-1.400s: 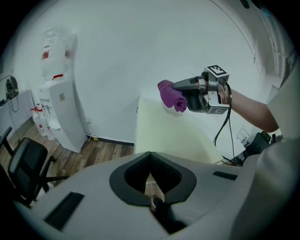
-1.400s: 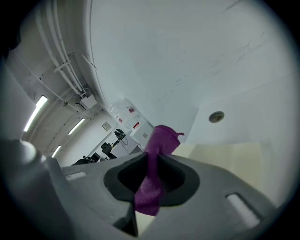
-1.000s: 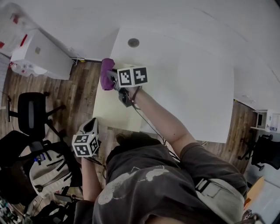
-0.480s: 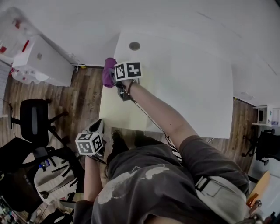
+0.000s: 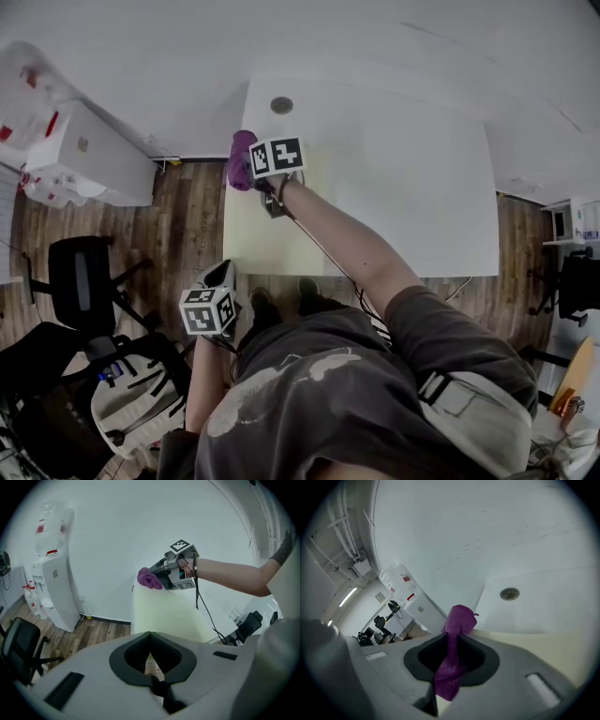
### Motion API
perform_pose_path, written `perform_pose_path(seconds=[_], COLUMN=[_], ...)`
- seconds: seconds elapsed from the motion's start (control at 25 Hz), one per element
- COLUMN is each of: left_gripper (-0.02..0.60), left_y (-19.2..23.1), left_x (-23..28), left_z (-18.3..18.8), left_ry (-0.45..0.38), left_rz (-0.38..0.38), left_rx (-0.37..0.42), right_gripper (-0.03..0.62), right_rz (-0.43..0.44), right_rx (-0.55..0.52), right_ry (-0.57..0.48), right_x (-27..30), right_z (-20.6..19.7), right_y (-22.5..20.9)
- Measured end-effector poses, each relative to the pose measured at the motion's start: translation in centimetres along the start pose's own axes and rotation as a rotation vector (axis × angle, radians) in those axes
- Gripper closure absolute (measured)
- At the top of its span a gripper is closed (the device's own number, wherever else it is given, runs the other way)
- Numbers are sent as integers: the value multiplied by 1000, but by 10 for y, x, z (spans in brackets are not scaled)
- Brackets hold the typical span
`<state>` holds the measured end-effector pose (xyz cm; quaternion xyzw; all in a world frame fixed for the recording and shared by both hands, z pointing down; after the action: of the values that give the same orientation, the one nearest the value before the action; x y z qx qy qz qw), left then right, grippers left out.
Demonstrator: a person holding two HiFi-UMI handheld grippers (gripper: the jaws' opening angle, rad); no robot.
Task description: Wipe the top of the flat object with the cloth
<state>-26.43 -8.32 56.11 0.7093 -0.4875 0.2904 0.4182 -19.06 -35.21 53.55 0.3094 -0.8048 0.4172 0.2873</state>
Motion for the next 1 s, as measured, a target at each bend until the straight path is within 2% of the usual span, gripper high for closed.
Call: perform_pose_path(seconds=[0.4,1.0], left_gripper=[586,586], left_y=[1,-1], left_x=[-1,-2], left_z=[1,2], left_ry=[53,81], left_rz=[-79,-124], left_rx=[45,100], right_gripper=[528,528], right_rz=[-97,-249], right_rx=[83,79], right_ry=[-40,-49], right_x=[-44,-100], right_z=[-17,-31], right_y=[-49,-113])
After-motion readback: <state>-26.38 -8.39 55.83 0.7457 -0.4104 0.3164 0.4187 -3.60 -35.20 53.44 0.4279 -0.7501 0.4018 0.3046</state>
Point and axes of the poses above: the fingertips, and each gripper's own axes: x forward along the fingers, y to its left, z out of its top, the point moved 4 cm from there along -x, backward along the fingers, and after that the axes turned 11 degrees about y, right-handed, at the moved point
